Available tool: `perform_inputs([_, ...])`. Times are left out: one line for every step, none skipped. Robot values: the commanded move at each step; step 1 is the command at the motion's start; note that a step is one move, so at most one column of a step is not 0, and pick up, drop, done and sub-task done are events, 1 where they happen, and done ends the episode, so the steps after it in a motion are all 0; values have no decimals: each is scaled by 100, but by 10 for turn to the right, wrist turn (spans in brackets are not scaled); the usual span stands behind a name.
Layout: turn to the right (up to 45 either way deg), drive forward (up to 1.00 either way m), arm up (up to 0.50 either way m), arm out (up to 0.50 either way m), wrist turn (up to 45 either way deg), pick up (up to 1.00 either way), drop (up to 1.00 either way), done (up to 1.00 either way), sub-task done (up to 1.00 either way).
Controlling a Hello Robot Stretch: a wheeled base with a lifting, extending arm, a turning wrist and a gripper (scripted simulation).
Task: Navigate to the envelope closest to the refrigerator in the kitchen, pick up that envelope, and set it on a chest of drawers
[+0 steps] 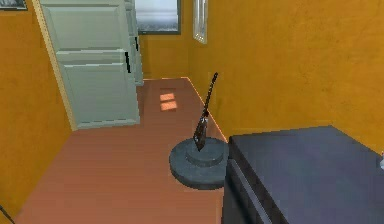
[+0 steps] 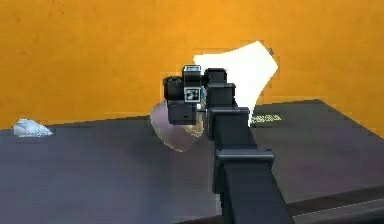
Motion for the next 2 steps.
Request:
perform_inputs([0, 0, -12, 0, 0, 0, 0, 0, 0])
perform_inputs([0, 0, 0, 0, 0, 0, 100, 0, 0])
